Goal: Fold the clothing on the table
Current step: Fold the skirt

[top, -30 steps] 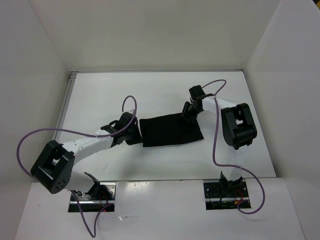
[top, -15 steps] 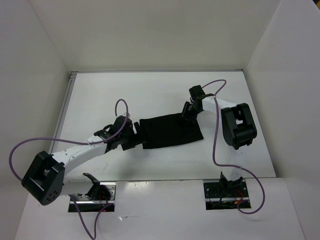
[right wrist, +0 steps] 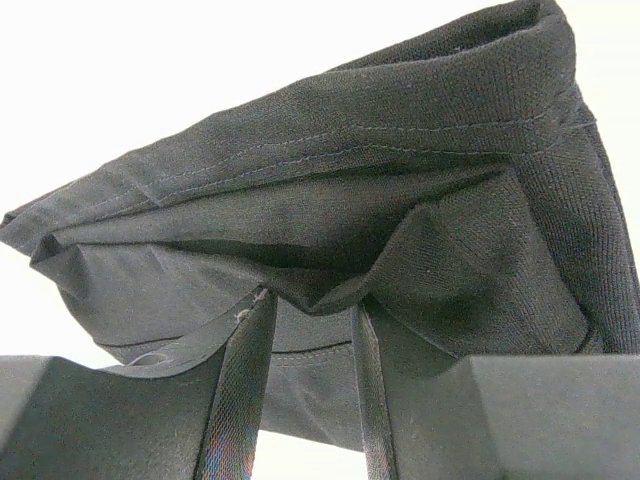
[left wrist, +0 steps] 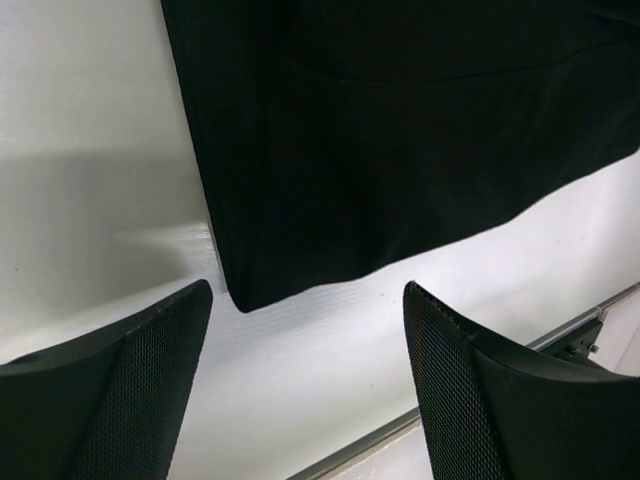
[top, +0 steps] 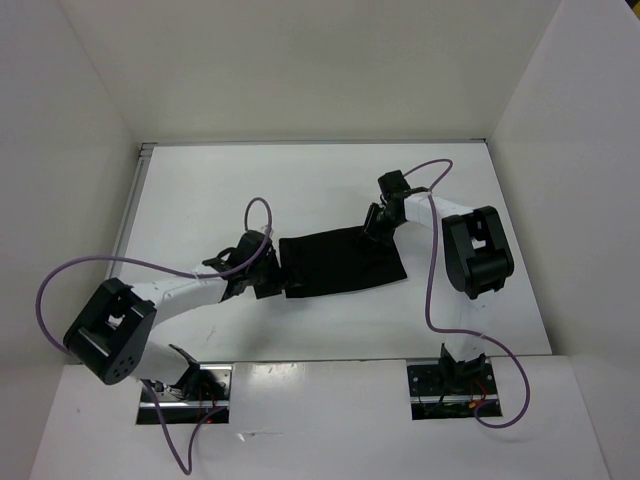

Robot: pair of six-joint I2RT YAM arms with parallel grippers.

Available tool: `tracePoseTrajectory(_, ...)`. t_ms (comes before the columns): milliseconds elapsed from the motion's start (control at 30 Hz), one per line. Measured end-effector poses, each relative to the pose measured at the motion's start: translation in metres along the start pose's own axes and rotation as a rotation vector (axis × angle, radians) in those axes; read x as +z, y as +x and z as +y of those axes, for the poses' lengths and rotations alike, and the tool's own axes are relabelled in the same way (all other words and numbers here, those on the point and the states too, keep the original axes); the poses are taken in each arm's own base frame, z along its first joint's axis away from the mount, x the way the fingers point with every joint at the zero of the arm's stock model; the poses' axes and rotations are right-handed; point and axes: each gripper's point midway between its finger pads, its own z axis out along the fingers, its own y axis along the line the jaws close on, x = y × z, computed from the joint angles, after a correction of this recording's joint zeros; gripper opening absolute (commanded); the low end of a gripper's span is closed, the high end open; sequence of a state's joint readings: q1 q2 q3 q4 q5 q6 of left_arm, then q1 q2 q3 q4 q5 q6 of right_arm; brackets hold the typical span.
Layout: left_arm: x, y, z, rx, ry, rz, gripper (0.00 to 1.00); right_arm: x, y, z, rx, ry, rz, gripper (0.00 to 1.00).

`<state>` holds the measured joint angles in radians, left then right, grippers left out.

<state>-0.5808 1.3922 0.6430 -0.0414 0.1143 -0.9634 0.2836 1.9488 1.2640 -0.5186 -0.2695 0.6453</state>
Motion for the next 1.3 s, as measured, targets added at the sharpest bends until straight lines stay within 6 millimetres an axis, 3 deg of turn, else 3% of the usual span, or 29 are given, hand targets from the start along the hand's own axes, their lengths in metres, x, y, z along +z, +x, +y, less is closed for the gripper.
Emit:
tracePoseTrajectory(233, 0.012, 0.002, 0.009, 0.002, -0.035, 0.011, 0.84, 0.000, 0.000, 0.000, 0.000, 0.001, -0.001, 0.42)
tracePoseTrajectory(400, 0.022, -0.008, 0.001, 0.019, -0.026, -0.006, 0.84, 0.000, 0.000, 0.000, 0.000, 0.003, -0.002, 0.42)
tracePoseTrajectory(500, 0.028, -0.014, -0.003, 0.022, -0.020, -0.013, 0.79, 0.000, 0.000, 0.000, 0.000, 0.003, -0.002, 0.42)
tracePoseTrajectory(567, 0.033, -0.017, -0.006, 0.024, -0.015, -0.015, 0.67, 0.000, 0.000, 0.000, 0.000, 0.003, -0.002, 0.42)
tracePoseTrajectory(600, 0.035, -0.017, -0.007, 0.026, -0.010, -0.014, 0.46, 0.000, 0.000, 0.000, 0.000, 0.003, -0.002, 0.42)
tracePoseTrajectory(667, 0.040, -0.014, -0.003, 0.042, -0.019, 0.000, 0.19, 0.000, 0.000, 0.000, 0.000, 0.003, -0.001, 0.42)
tracePoseTrajectory(767, 0.045, -0.009, -0.001, 0.049, -0.016, 0.026, 0.00, 0.000, 0.000, 0.000, 0.000, 0.003, -0.002, 0.42)
tracePoseTrajectory(1100, 0.036, -0.009, -0.002, 0.071, -0.022, 0.029, 0.00, -0.006, 0.009, 0.001, -0.040, 0.026, -0.012, 0.40)
tracePoseTrajectory(1167, 0.034, -0.009, 0.000, 0.078, -0.033, 0.032, 0.00, -0.015, 0.022, 0.004, -0.071, 0.046, -0.002, 0.26)
tracePoseTrajectory(1233, 0.033, -0.008, 0.002, 0.089, -0.043, 0.039, 0.00, -0.025, 0.032, 0.011, -0.109, 0.046, 0.001, 0.05)
tracePoseTrajectory(1300, 0.034, -0.009, 0.002, 0.092, -0.050, 0.043, 0.00, -0.035, 0.041, 0.023, -0.147, 0.030, -0.004, 0.00)
